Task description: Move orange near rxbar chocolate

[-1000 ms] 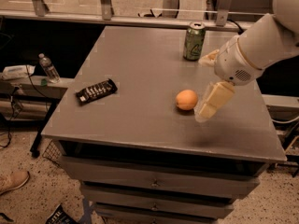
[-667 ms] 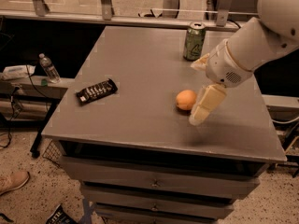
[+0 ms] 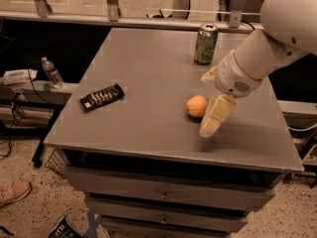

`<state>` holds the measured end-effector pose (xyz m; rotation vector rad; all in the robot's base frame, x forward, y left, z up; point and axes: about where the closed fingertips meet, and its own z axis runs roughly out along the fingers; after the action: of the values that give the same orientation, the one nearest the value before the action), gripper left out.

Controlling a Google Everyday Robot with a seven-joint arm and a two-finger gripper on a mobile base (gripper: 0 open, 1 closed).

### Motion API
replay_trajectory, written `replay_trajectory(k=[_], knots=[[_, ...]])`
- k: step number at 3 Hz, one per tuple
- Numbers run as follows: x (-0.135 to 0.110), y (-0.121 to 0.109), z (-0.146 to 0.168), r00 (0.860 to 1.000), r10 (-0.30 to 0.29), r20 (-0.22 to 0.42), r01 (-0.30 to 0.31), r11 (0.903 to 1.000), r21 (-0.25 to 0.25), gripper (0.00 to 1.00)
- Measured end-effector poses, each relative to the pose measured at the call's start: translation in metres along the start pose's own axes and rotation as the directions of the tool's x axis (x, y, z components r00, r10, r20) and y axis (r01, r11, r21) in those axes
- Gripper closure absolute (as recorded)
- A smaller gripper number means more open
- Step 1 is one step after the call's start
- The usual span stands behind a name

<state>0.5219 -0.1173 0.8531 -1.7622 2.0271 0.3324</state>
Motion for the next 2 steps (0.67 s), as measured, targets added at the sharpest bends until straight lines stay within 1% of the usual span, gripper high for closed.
replay_trajectory(k=[1, 2], knots=[[0.0038, -0.0024, 0.0093, 1.000, 0.006, -0.007, -0.006, 0.9998, -0.019, 0.15], [0.0061, -0.0023, 0.0192, 1.000, 0.011, -0.004, -0.011, 0.9992, -0.040, 0.46]])
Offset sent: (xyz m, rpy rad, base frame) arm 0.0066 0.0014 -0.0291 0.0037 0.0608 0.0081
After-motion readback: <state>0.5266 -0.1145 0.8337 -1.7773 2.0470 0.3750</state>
